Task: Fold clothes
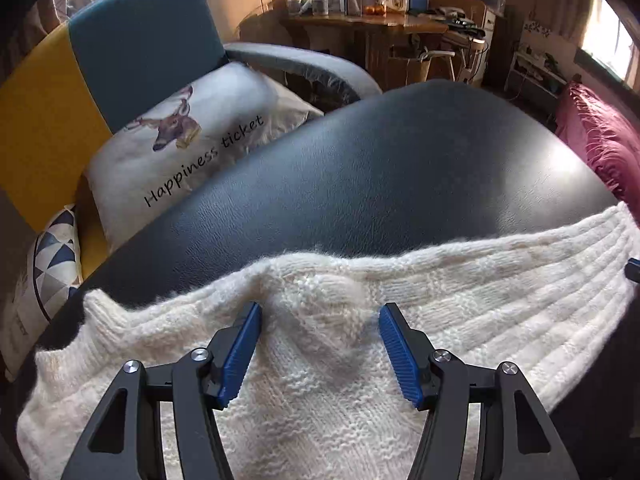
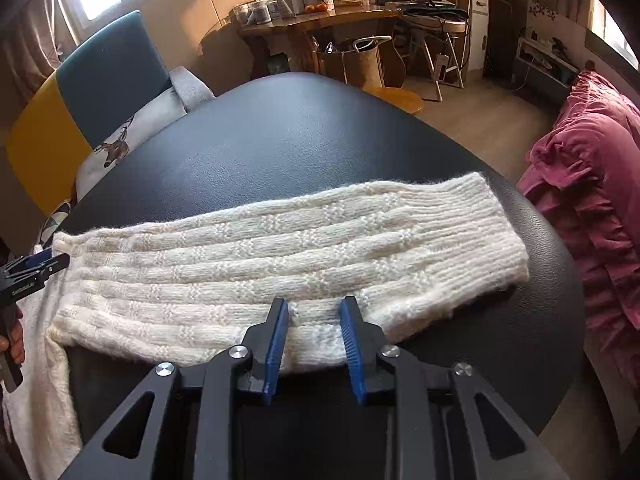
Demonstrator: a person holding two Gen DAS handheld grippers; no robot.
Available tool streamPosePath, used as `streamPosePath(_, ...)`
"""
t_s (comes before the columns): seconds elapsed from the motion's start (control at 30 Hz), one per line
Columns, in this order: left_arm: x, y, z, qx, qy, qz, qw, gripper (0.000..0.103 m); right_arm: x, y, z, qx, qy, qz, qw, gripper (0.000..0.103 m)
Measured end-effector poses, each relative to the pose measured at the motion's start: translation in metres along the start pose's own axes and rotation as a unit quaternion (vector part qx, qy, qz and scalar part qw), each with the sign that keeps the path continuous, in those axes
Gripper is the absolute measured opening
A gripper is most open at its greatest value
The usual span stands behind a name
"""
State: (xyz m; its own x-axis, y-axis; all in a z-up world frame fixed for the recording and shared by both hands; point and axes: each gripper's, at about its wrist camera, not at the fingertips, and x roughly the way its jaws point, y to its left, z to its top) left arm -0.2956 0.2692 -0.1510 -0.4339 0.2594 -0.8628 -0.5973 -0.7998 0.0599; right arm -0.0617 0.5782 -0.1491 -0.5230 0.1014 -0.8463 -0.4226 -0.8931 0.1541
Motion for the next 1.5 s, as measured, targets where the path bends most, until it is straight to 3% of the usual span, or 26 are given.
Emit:
streamPosePath(0.03,0.001,0.001,-0.001,-0.009,-0.008,-0.001,0.9999,0.073,0.000,0.000,-0.003,-0.007,-0.004,-0.002,1.000,0.026)
streamPosePath(0.13,0.000,0.004,0.000,-0.022,-0.017,-0.004,0.9996,0.075,-0.002,0.001,-0.005,-0.010,-0.005,-0.001,1.000,0.026)
streamPosePath(0.23,-0.017,0.006,-0.001,-0.035,-0.029,0.002,0.9990,0.074,-0.018,-0.017,0.002,0.034,-0.026,0.027,0.999,0.027)
streamPosePath(0.33,-0.051,-0.002,-0.010,-0.028,-0.072,-0.024,0.9967,0.074,-0.035,-0.044,0.012,0.081,-0.053,0.041,0.994,0.028)
streamPosePath(0.43,-0.064,-0.019,-0.022,-0.016,-0.082,-0.056,0.9949,0.074,-0.028,-0.063,0.024,0.090,-0.037,0.042,0.994,0.028)
streamPosePath(0.57,-0.053,-0.054,-0.034,0.031,-0.057,-0.057,0.9963,0.074,-0.005,-0.074,0.023,0.078,0.022,-0.009,0.997,0.028)
streamPosePath(0.7,-0.052,-0.053,-0.036,-0.002,-0.048,-0.061,0.9970,0.081,-0.009,-0.069,0.014,0.056,0.006,-0.034,0.998,0.025)
streamPosePath(0.77,-0.052,-0.052,-0.037,-0.018,-0.043,-0.062,0.9970,0.080,-0.010,-0.065,0.012,0.045,0.001,-0.046,0.998,0.025)
streamPosePath(0.83,-0.051,-0.052,-0.038,-0.034,-0.039,-0.064,0.9966,0.077,-0.014,-0.068,0.013,0.073,-0.003,-0.038,0.997,0.027)
streamPosePath(0.93,-0.091,-0.019,-0.058,-0.101,-0.073,-0.084,0.9886,0.077,-0.034,-0.068,0.006,0.123,-0.035,0.007,0.992,0.029)
streamPosePath(1.0,-0.115,0.003,-0.079,-0.141,-0.089,-0.084,0.9824,0.077,-0.043,-0.065,-0.004,0.159,-0.050,0.080,0.983,0.030)
streamPosePath(1.07,-0.131,0.026,-0.112,-0.170,-0.088,-0.066,0.9793,0.077,-0.044,-0.062,-0.018,0.204,-0.040,0.159,0.965,0.030)
streamPosePath(1.17,-0.156,0.062,-0.171,-0.206,-0.086,-0.024,0.9744,0.077,-0.046,-0.045,-0.042,0.239,-0.024,0.216,0.946,0.030)
streamPosePath(1.23,-0.173,0.090,-0.217,-0.244,-0.079,0.011,0.9664,0.077,-0.049,-0.021,-0.054,0.222,-0.005,0.239,0.945,0.031)
streamPosePath(1.33,-0.204,0.133,-0.283,-0.304,-0.078,0.064,0.9473,0.077,-0.052,0.045,-0.062,0.128,0.026,0.245,0.961,0.031)
streamPosePath(1.4,-0.222,0.164,-0.325,-0.351,-0.079,0.085,0.9292,0.077,-0.056,0.097,-0.071,0.065,0.043,0.260,0.963,0.031)
streamPosePath(1.5,-0.252,0.199,-0.389,-0.423,-0.090,0.115,0.8943,0.077,-0.061,0.176,-0.088,-0.012,0.068,0.290,0.955,0.031)
